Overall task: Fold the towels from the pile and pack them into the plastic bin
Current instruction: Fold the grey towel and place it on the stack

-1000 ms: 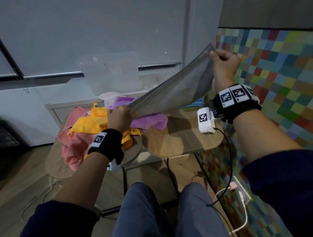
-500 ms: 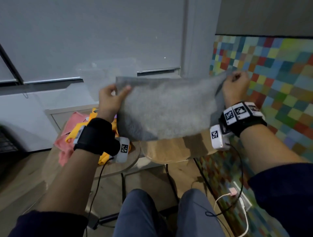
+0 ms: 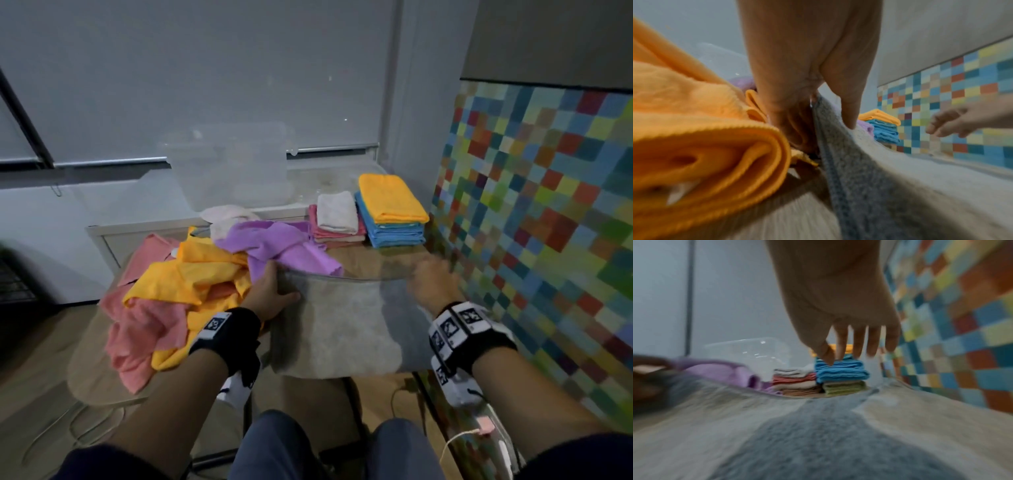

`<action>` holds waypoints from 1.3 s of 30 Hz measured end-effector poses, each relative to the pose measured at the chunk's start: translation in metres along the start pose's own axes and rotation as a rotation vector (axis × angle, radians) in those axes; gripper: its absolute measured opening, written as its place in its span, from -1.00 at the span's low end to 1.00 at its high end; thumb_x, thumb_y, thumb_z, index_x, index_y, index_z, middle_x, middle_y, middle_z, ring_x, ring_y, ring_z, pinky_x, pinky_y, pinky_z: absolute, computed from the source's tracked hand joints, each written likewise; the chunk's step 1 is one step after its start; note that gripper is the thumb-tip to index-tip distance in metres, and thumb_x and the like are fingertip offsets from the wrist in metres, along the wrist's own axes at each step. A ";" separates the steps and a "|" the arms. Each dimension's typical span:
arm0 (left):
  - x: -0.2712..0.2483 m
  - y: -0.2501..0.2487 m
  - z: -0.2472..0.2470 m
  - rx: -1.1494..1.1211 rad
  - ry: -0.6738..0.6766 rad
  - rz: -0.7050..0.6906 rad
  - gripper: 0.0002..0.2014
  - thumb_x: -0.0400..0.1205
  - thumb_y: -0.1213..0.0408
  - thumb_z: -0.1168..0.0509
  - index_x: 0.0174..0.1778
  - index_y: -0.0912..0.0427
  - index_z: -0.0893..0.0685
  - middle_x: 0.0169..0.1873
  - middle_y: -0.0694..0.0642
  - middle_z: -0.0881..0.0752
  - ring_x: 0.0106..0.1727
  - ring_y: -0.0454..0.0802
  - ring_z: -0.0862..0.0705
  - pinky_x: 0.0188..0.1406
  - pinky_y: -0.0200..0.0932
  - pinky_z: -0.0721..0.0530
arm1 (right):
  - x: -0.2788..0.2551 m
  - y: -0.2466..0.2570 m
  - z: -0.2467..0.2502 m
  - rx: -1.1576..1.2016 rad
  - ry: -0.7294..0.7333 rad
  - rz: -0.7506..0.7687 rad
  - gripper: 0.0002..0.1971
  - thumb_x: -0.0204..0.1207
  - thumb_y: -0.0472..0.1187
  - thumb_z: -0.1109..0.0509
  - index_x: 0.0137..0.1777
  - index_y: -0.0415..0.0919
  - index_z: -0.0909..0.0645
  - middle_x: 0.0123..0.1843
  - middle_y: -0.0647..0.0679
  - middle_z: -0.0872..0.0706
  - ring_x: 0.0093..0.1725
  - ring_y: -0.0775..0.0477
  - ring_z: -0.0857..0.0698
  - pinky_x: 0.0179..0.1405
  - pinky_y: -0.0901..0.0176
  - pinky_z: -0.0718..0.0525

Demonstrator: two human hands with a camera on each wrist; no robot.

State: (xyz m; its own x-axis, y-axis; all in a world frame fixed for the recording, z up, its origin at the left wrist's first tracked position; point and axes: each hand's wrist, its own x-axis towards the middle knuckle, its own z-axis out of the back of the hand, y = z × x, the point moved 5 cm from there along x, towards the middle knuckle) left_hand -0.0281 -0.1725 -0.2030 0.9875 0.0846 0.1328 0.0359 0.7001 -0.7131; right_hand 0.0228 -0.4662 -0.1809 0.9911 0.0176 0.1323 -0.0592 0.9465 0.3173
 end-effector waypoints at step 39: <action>0.068 0.051 0.022 0.053 0.120 0.132 -0.10 0.43 -0.09 -0.20 0.62 0.26 -0.06 0.60 0.27 -0.16 0.63 0.21 -0.13 0.60 0.07 -0.17 | -0.012 0.053 -0.083 -0.230 0.613 0.139 -0.04 0.39 0.55 0.00 0.63 0.15 0.35 0.65 -0.03 0.44 0.63 -0.25 0.39 0.52 -0.41 0.32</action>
State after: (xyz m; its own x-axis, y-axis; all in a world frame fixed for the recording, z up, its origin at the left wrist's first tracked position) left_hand 0.0379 -0.1154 -0.2148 0.9944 0.0952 -0.0449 -0.1002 0.7251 -0.6813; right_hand 0.0176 -0.3892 -0.2433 0.8687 0.2604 -0.4214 -0.2320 0.9655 0.1184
